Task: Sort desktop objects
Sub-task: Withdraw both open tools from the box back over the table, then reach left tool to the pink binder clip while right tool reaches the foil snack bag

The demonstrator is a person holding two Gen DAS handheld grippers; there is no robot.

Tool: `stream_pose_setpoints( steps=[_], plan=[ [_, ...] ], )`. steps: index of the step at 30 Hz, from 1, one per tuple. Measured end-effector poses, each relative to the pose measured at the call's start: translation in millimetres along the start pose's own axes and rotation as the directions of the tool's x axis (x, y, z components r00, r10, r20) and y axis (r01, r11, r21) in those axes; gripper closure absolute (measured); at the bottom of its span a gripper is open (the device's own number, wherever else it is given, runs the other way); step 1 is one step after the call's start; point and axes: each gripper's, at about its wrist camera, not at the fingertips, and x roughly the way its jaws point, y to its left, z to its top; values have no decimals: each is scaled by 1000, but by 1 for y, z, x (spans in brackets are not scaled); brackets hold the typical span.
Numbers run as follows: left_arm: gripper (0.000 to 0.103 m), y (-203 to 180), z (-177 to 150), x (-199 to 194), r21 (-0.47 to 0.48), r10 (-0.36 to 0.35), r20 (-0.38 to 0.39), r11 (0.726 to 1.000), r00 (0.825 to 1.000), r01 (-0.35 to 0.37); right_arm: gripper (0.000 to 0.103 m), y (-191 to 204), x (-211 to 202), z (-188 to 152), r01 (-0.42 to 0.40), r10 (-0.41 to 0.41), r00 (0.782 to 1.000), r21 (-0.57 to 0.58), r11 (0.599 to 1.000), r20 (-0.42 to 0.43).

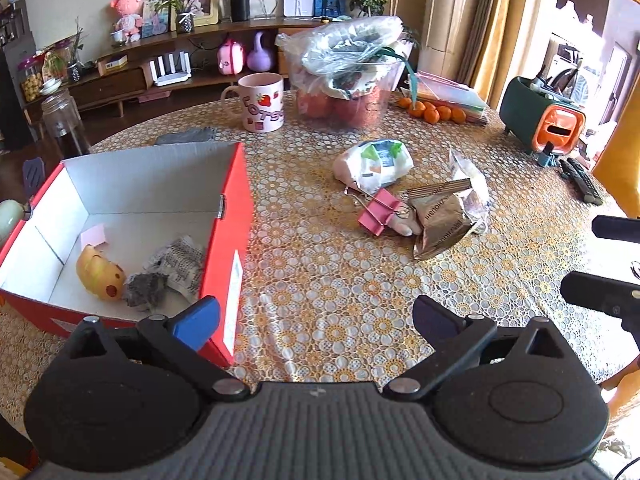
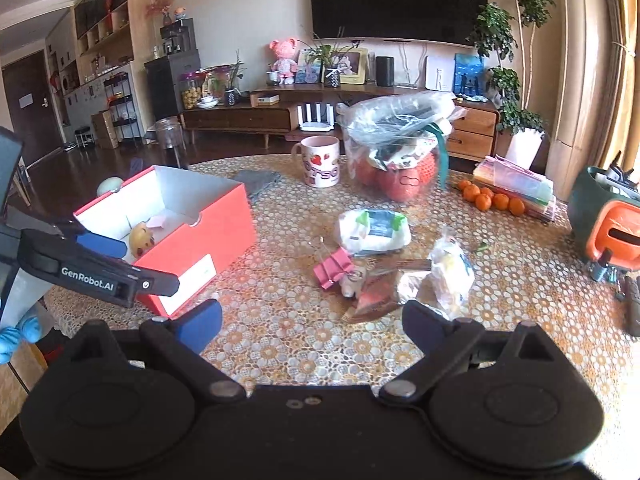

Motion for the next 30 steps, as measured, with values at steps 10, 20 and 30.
stream_pose_setpoints(
  steps=[10,20,30],
  plan=[
    [0,-44,-1,37,51,-72,-21,996,997,73,6,-59,10,-20,103,-101,994,88,991,-32],
    [0,-54,21,84,100,-10,-8,995,1000,10,7,-94,43,-21,134,-129,990,103,986,-59],
    [0,-53,46,141,131,32,-18,991,999,-29,11,-111,92,-26,121,-109,987,101,988,-122]
  ],
)
